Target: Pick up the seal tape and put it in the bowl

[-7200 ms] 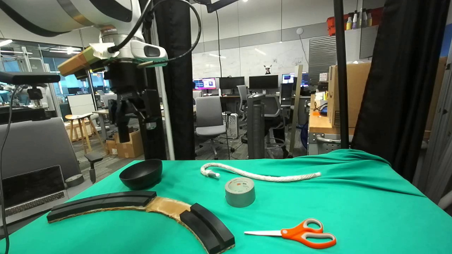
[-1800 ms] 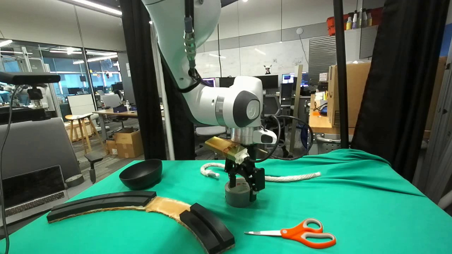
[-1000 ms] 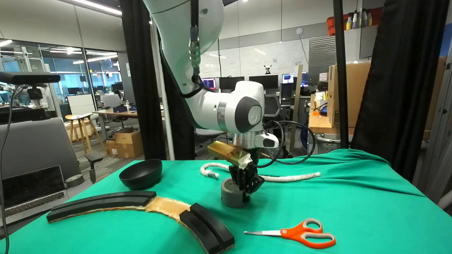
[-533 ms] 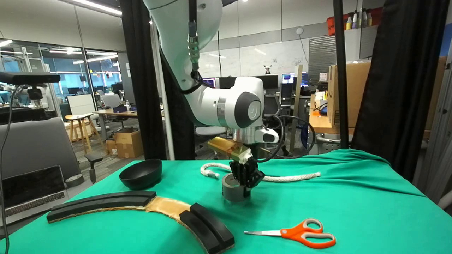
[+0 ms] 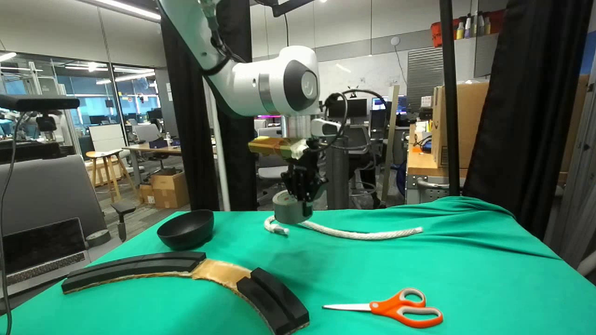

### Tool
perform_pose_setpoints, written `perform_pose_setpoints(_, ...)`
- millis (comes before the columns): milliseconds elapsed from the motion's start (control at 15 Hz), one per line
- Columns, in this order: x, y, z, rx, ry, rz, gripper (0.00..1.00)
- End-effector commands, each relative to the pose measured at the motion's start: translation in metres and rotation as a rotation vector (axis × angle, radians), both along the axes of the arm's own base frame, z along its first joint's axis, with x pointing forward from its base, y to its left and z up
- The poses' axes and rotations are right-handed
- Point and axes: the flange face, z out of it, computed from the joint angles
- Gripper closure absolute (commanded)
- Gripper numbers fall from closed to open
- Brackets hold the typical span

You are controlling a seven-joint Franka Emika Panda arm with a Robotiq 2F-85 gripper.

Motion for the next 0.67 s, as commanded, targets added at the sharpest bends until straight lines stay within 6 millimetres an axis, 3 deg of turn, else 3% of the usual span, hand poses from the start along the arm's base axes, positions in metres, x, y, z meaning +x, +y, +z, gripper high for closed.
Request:
perform_pose_setpoints(0,-0.028,0.052,0.051,-0.048,-0.009,0.09,0.91)
perform_pose_setpoints(267,-0.046,0.126,0.075,-0.048,0.005,0.214,0.91)
perform_pose_setpoints(600,-0.057,0.211,0.065,-0.022,0.002,0.351,0.91)
